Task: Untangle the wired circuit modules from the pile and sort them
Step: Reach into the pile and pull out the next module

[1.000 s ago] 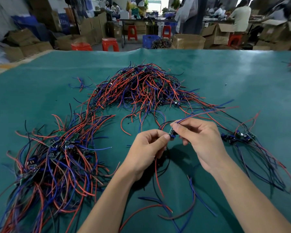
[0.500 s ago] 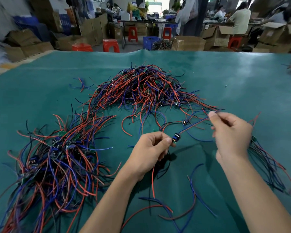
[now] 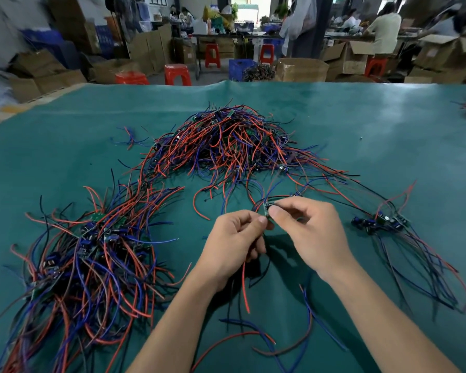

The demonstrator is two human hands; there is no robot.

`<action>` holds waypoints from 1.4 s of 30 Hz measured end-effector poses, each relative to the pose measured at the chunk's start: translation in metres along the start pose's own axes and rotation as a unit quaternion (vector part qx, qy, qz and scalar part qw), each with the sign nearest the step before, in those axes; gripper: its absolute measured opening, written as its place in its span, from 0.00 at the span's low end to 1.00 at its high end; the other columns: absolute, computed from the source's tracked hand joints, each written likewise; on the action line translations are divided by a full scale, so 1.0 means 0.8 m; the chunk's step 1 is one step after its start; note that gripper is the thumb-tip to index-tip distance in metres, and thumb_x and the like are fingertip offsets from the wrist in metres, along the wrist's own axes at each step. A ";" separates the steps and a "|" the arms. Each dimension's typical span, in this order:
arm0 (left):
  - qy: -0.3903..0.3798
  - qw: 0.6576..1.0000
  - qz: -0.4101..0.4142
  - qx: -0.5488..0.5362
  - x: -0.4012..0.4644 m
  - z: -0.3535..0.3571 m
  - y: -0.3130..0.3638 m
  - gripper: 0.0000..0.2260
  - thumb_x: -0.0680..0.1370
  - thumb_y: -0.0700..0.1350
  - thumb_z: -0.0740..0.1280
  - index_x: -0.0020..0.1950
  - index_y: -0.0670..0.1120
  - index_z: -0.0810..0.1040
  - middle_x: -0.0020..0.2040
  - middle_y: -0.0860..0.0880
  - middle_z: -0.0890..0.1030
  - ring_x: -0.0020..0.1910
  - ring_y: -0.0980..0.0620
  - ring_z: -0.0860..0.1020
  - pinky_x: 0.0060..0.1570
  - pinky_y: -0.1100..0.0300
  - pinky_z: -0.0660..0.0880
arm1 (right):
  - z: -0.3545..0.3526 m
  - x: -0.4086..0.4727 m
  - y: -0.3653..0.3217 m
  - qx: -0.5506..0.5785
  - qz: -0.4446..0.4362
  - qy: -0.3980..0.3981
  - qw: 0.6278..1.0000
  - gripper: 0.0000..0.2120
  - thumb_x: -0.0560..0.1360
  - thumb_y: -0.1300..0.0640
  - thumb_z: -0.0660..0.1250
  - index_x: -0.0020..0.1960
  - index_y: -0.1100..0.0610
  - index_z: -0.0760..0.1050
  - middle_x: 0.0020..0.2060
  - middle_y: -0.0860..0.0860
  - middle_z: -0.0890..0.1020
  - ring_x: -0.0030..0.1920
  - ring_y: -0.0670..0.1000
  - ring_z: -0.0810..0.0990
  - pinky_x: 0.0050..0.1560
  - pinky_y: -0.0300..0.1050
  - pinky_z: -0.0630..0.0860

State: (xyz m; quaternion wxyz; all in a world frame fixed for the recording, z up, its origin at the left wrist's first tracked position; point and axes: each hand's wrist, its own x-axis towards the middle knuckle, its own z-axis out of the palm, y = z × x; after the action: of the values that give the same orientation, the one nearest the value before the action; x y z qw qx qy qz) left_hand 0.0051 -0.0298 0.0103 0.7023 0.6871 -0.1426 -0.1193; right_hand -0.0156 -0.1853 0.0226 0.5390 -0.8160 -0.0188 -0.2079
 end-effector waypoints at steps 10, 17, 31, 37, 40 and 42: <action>-0.051 0.996 0.022 0.067 -0.005 0.003 0.005 0.11 0.82 0.43 0.64 0.41 0.47 0.81 0.22 0.52 0.72 0.21 0.57 0.65 0.24 0.67 0.62 | -0.041 0.023 -0.018 0.077 -0.028 0.283 0.956 0.03 0.74 0.48 0.70 0.42 0.46 0.81 0.34 0.44 0.81 0.34 0.49 0.76 0.41 0.47 0.73; -0.036 0.997 0.031 0.060 -0.001 0.004 -0.001 0.09 0.82 0.42 0.64 0.43 0.45 0.80 0.22 0.52 0.71 0.20 0.58 0.65 0.23 0.67 0.62 | -0.021 0.034 -0.119 0.116 -0.129 0.248 0.953 0.05 0.75 0.50 0.71 0.41 0.46 0.83 0.32 0.43 0.82 0.33 0.49 0.78 0.38 0.49 0.75; 0.001 1.000 0.001 0.031 -0.002 0.002 0.002 0.12 0.74 0.41 0.64 0.31 0.44 0.79 0.25 0.44 0.75 0.23 0.53 0.68 0.28 0.64 0.67 | 0.093 0.074 -0.110 -0.268 -0.040 -0.157 0.950 0.07 0.74 0.52 0.71 0.51 0.49 0.84 0.48 0.53 0.87 0.53 0.58 0.84 0.58 0.51 0.80; -0.010 1.000 -0.010 0.016 0.002 0.000 -0.001 0.08 0.82 0.40 0.62 0.49 0.40 0.80 0.22 0.49 0.73 0.19 0.58 0.65 0.21 0.70 0.62 | -0.010 0.087 0.001 -0.365 0.113 -0.032 0.924 0.16 0.70 0.59 0.72 0.56 0.48 0.83 0.54 0.53 0.83 0.55 0.57 0.81 0.57 0.47 0.76; -0.010 1.000 -0.008 0.013 0.002 0.001 -0.002 0.08 0.82 0.39 0.62 0.49 0.42 0.79 0.23 0.49 0.74 0.20 0.57 0.66 0.22 0.69 0.63 | -0.028 0.084 0.031 -0.348 0.136 -0.045 0.926 0.12 0.71 0.57 0.74 0.53 0.48 0.85 0.49 0.51 0.82 0.53 0.56 0.80 0.51 0.44 0.72; -0.010 1.000 -0.013 0.000 0.001 0.001 -0.001 0.07 0.82 0.39 0.62 0.50 0.41 0.78 0.24 0.48 0.76 0.20 0.55 0.67 0.22 0.67 0.64 | -0.036 0.086 0.037 -0.314 0.138 -0.035 0.939 0.07 0.70 0.58 0.76 0.45 0.48 0.85 0.39 0.45 0.81 0.48 0.54 0.81 0.46 0.42 0.69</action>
State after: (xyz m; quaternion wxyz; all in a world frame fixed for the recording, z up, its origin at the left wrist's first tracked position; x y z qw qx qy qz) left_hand 0.0060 -0.0306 0.0097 0.6990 0.6878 -0.1411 -0.1355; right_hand 0.0452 -0.2369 0.0311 0.2781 -0.9449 0.1416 -0.0985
